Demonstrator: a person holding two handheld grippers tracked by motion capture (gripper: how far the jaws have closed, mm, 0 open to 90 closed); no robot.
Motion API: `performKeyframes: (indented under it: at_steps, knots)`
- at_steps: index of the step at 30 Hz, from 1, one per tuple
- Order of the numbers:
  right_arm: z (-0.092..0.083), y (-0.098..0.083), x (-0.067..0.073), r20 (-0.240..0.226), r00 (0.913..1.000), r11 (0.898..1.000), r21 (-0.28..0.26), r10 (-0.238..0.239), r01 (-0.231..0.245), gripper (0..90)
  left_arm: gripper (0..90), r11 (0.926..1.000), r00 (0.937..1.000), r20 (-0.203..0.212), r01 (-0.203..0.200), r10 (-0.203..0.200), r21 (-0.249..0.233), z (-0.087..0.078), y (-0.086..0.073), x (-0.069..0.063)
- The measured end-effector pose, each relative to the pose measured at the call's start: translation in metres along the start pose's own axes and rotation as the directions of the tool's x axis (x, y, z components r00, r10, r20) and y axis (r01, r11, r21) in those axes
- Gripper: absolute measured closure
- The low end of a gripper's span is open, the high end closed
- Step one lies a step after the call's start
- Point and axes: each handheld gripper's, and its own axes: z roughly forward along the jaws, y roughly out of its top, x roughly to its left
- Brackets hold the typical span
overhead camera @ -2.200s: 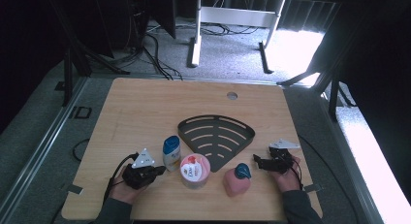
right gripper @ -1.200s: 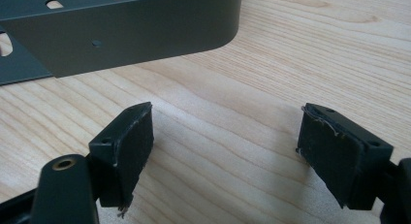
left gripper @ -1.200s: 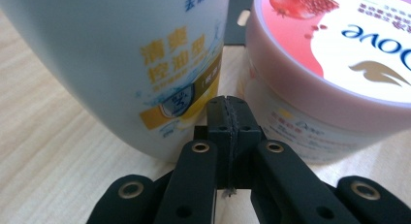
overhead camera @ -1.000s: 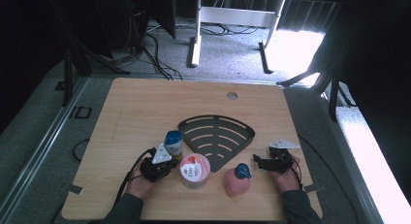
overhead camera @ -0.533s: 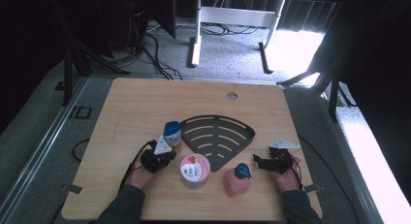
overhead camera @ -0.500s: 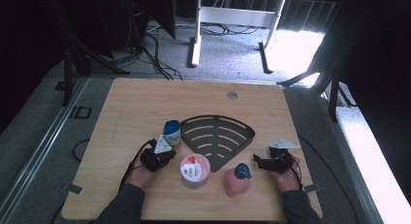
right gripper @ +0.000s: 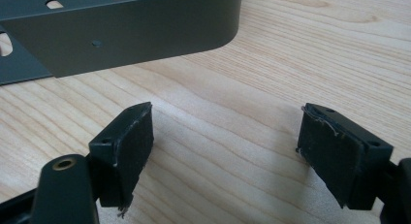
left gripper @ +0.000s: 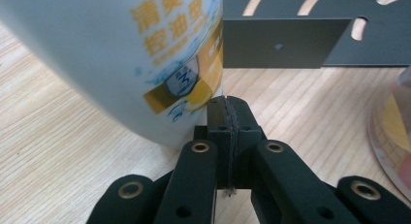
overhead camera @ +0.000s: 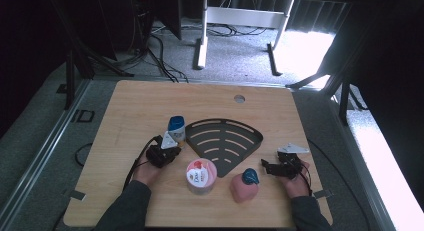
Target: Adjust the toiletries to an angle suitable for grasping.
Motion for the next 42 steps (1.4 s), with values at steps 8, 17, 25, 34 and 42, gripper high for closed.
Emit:
performKeyframes:
  at_steps: [8, 17, 25, 34, 42]
  knots:
    - [0.000, 0.000, 0.000, 0.000, 1.0000, 1.000, 0.000, 0.000, 0.000, 20.1, 89.6, 0.9997, 0.9996, -0.016, 0.023, -0.023, 0.005, 0.000, -0.002, 0.004]
    - [0.000, 0.000, 0.000, 0.000, 1.0000, 1.000, 0.000, 0.000, 0.000, 20.1, 88.1, 0.9984, 0.9980, 0.063, 0.003, 0.000, -0.056, -0.022, 0.006, -0.011]
    - [0.000, 0.000, 0.000, 0.000, 1.0000, 1.000, 0.000, 0.001, -0.001, 20.2, 89.4, 0.9925, 0.9921, 0.123, -0.013, 0.028, -0.122, -0.041, 0.020, -0.026]
    - [0.000, 0.000, 0.001, 0.003, 1.0000, 1.000, -0.001, 0.003, -0.003, 20.5, 89.8, 0.9890, 0.9762, 0.191, -0.081, 0.104, -0.124, -0.050, 0.030, -0.053]
    - [-0.001, -0.001, 0.001, 0.003, 1.0000, 1.000, -0.001, 0.002, -0.002, 20.7, 90.0, 0.9872, 0.9618, 0.231, -0.129, 0.147, -0.095, -0.056, 0.027, -0.064]
